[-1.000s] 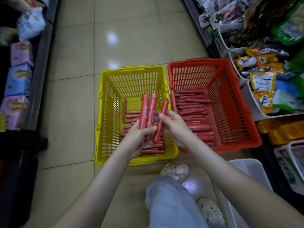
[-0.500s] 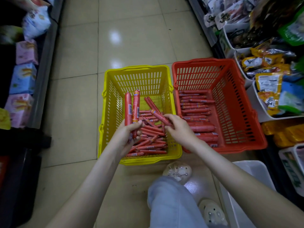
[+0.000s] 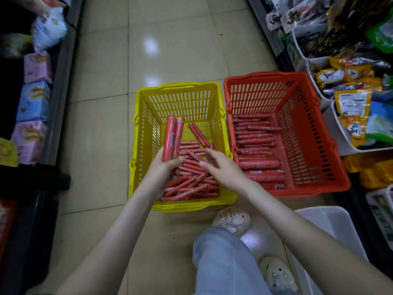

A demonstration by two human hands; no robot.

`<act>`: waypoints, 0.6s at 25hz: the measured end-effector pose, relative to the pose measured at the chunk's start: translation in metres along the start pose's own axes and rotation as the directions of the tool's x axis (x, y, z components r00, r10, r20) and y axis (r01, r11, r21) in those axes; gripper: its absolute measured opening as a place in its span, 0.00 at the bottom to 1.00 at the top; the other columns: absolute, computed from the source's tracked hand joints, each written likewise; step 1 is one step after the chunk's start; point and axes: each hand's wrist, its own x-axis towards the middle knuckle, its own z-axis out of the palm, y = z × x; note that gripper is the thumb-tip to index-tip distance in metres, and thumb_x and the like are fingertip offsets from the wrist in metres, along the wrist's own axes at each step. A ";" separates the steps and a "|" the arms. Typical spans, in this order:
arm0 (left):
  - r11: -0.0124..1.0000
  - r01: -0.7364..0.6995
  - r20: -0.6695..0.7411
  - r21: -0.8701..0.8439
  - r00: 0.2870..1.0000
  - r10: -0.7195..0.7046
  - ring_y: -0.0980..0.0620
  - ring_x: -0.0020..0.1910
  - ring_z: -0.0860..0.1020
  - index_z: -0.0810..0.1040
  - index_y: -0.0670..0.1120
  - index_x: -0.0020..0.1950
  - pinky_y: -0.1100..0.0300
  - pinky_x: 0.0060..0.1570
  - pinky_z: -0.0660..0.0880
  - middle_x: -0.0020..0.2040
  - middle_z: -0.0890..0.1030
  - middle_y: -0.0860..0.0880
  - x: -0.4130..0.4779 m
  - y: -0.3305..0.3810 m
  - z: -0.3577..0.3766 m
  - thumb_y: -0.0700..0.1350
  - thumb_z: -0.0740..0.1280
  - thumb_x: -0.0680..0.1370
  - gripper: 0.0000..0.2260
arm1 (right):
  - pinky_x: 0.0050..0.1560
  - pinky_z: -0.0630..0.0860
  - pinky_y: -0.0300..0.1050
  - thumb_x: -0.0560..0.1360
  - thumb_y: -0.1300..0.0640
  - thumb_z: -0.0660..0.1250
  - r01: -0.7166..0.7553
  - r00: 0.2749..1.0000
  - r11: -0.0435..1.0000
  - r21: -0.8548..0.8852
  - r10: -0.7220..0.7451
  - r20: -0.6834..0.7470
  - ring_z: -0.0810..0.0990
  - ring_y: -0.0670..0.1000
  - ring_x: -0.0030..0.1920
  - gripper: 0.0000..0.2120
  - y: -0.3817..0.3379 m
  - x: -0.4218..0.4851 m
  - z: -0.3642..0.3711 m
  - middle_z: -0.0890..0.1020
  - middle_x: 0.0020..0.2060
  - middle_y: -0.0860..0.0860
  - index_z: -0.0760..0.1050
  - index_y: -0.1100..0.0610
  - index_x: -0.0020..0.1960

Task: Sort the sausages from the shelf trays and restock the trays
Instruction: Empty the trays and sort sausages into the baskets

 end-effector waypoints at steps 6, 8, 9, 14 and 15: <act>0.919 -0.237 0.346 0.316 0.930 0.121 0.59 0.40 0.78 0.69 0.48 0.70 0.69 0.38 0.73 0.47 0.80 0.52 -0.006 -0.016 0.049 0.33 0.68 0.75 0.25 | 0.37 0.77 0.37 0.79 0.60 0.62 -0.081 0.992 0.591 0.802 0.130 0.004 0.82 0.46 0.43 0.10 -0.018 -0.019 -0.014 0.81 0.45 0.52 0.71 0.61 0.59; 0.968 -0.099 0.343 0.231 0.939 0.014 0.54 0.35 0.77 0.69 0.51 0.69 0.62 0.33 0.76 0.42 0.79 0.48 -0.010 -0.014 0.052 0.35 0.66 0.77 0.22 | 0.32 0.77 0.37 0.79 0.62 0.60 -0.044 0.988 0.536 0.843 0.149 -0.043 0.81 0.45 0.35 0.05 -0.014 -0.022 -0.018 0.81 0.38 0.51 0.73 0.61 0.54; 0.989 -0.017 0.331 0.149 0.943 -0.034 0.51 0.38 0.79 0.71 0.52 0.66 0.58 0.38 0.79 0.44 0.81 0.47 -0.011 -0.012 0.051 0.36 0.65 0.78 0.19 | 0.32 0.77 0.38 0.80 0.62 0.59 -0.024 0.983 0.515 0.857 0.169 -0.074 0.81 0.46 0.34 0.05 -0.012 -0.022 -0.020 0.81 0.35 0.51 0.73 0.60 0.51; 0.995 0.058 0.189 -0.077 0.981 -0.042 0.57 0.21 0.70 0.69 0.47 0.49 0.67 0.20 0.69 0.26 0.74 0.51 -0.009 0.004 0.025 0.47 0.65 0.77 0.07 | 0.23 0.73 0.39 0.82 0.57 0.56 -0.037 0.955 0.557 0.830 0.265 -0.136 0.74 0.46 0.26 0.06 -0.013 -0.012 -0.018 0.71 0.34 0.51 0.71 0.54 0.50; 0.992 0.081 0.174 -0.101 0.983 -0.063 0.58 0.18 0.62 0.68 0.47 0.46 0.70 0.17 0.60 0.23 0.66 0.53 -0.007 0.006 0.018 0.51 0.63 0.77 0.09 | 0.21 0.70 0.38 0.82 0.57 0.56 -0.049 0.966 0.544 0.838 0.239 -0.099 0.72 0.45 0.25 0.06 -0.016 -0.011 -0.015 0.70 0.34 0.51 0.70 0.55 0.50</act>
